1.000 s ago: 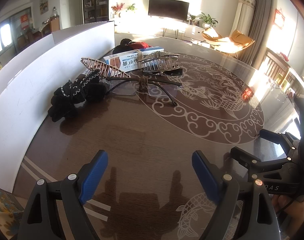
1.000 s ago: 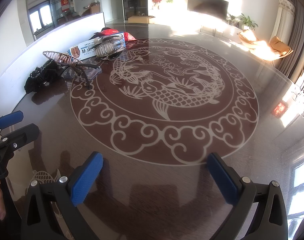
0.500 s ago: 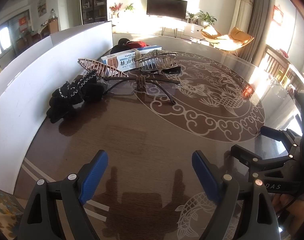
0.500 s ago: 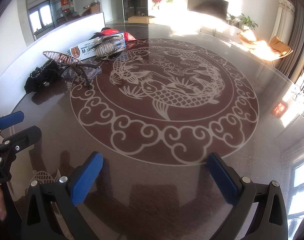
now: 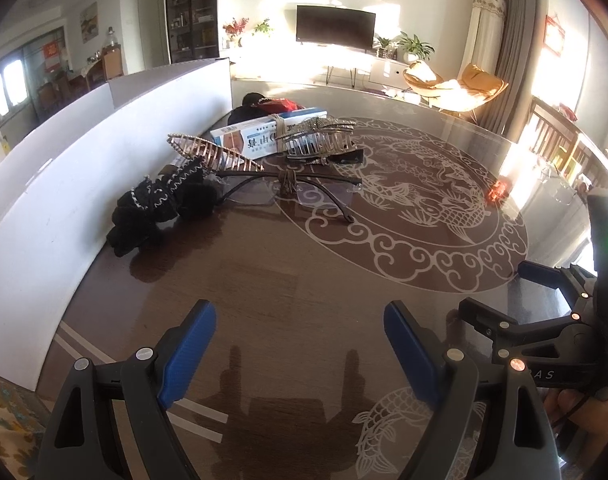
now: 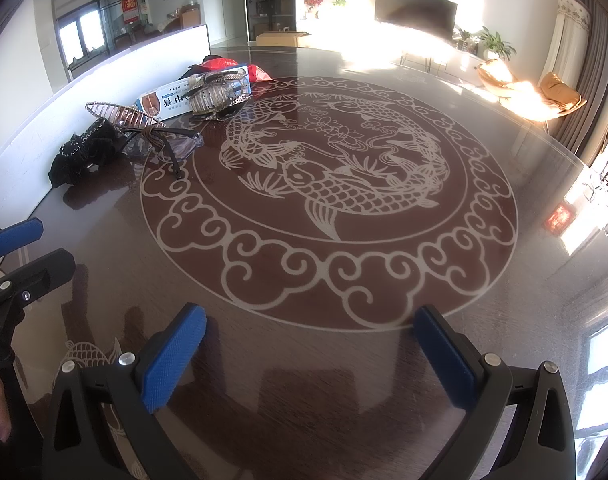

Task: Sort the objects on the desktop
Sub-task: 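Grasp the black knit glove with the left tool and lift it, then hold the black knit glove raised in the left tool above the table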

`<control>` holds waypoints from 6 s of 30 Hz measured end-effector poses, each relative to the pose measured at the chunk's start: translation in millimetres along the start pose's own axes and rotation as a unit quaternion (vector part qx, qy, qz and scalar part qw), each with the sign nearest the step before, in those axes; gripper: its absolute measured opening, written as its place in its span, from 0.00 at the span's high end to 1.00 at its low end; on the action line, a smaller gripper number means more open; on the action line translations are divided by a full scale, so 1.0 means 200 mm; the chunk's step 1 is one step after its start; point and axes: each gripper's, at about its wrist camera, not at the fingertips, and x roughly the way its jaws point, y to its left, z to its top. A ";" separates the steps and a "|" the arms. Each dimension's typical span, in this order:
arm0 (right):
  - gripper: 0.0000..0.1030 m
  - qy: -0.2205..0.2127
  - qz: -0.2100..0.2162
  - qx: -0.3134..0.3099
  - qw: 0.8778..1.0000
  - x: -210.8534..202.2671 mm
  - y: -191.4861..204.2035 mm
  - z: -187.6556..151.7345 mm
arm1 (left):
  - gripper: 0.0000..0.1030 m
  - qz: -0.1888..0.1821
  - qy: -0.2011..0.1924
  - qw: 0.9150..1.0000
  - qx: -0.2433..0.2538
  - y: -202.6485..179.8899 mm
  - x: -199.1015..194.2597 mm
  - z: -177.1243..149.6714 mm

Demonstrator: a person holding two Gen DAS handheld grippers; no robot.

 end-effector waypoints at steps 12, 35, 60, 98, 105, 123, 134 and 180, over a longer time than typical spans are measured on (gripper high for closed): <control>0.00 0.000 0.000 0.000 1.000 0.00 0.00 0.00 | 0.17 0.073 0.000 0.997 0.001 0.41 0.30 0.36; 0.00 0.000 0.000 0.000 1.000 0.00 0.00 0.00 | 0.69 -0.033 0.036 0.999 0.010 0.41 0.41 0.30; 0.00 0.000 0.000 0.000 1.000 0.00 0.00 0.00 | 0.65 -0.051 0.022 0.998 -0.007 0.18 0.24 0.14; 0.00 0.000 0.000 0.000 1.000 0.00 0.00 0.00 | 0.32 -0.016 -0.015 1.000 -0.002 0.19 0.16 0.14; 0.00 0.000 0.000 0.000 1.000 0.01 0.00 0.00 | 0.32 -0.013 -0.017 1.000 -0.004 0.20 0.15 0.14; 0.00 0.000 0.000 0.000 1.000 0.01 0.00 0.00 | 0.31 -0.008 -0.024 1.000 -0.009 0.21 0.13 0.14; 0.00 0.000 0.000 0.000 1.000 0.00 0.00 0.00 | 0.31 -0.007 -0.027 1.000 -0.011 0.21 0.12 0.14; 0.00 0.000 0.000 0.000 1.000 0.00 0.00 0.00 | 0.31 -0.005 -0.030 0.999 -0.021 0.22 0.11 0.14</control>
